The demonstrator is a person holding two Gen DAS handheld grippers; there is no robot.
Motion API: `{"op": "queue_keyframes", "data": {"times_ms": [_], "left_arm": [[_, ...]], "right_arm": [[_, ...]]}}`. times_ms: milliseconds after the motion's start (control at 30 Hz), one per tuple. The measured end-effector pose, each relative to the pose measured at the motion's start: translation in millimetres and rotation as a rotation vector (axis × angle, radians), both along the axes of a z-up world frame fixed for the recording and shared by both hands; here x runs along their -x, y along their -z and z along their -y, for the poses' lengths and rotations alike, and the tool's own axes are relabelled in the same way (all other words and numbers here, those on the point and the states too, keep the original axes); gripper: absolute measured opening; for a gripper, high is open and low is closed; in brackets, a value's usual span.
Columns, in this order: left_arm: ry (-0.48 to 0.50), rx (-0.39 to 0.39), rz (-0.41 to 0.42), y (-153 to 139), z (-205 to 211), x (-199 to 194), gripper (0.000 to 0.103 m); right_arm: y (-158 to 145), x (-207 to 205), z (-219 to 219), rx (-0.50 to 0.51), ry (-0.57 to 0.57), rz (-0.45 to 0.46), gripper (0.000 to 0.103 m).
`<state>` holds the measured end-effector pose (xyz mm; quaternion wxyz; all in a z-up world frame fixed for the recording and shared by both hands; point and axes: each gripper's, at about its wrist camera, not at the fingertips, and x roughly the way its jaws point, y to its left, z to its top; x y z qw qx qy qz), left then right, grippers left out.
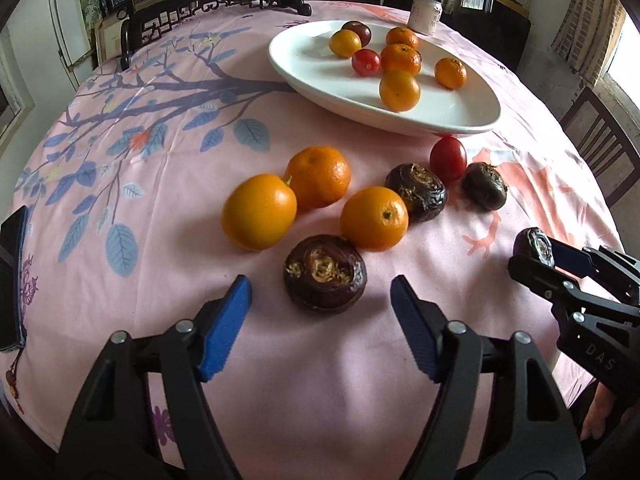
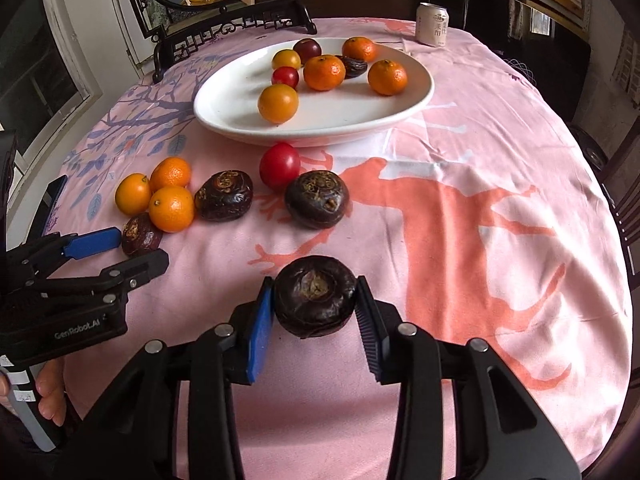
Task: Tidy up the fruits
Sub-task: 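Grasp a dark brown fruit with the right tool while the left tool grasps another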
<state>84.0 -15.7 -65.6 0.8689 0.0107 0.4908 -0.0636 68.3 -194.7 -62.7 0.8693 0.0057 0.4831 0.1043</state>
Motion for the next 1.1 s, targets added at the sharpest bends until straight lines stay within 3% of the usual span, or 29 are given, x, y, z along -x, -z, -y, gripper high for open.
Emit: {"op": "queue_keyframes", "data": {"times_ms": [100, 133, 400, 767, 933, 1100], "left_arm": [[-0.022, -0.024, 0.023, -0.4, 0.6, -2.5, 0.053], [-0.024, -0.022, 0.027, -1.3, -0.1, -1.8, 0.040], [-0.021, 0.033, 0.020, -8.3, -9.6, 9.7, 0.040], [-0.016, 0.072, 0.093, -44.0, -22.2, 14.8, 0.040], [-0.004, 0.090, 0.112, -68.7, -22.4, -18.7, 0.040], [-0.015, 0.030, 0.129, -89.8, -10.8, -97.0, 0.040]], "right_arm": [[-0.3, 1.1, 1.9, -0.014, 0.002, -0.002, 0.040], [-0.8, 1.1, 1.6, -0.021, 0.001, -0.003, 0.040], [-8.0, 1.0, -3.0, -0.044, -0.006, 0.007, 0.040], [-19.5, -5.0, -7.7, -0.030, -0.015, 0.032, 0.040], [-31.0, -26.9, -9.0, -0.021, -0.035, 0.047, 0.040], [-51.8, -88.3, -6.5, -0.003, -0.046, 0.057, 0.040]]}}
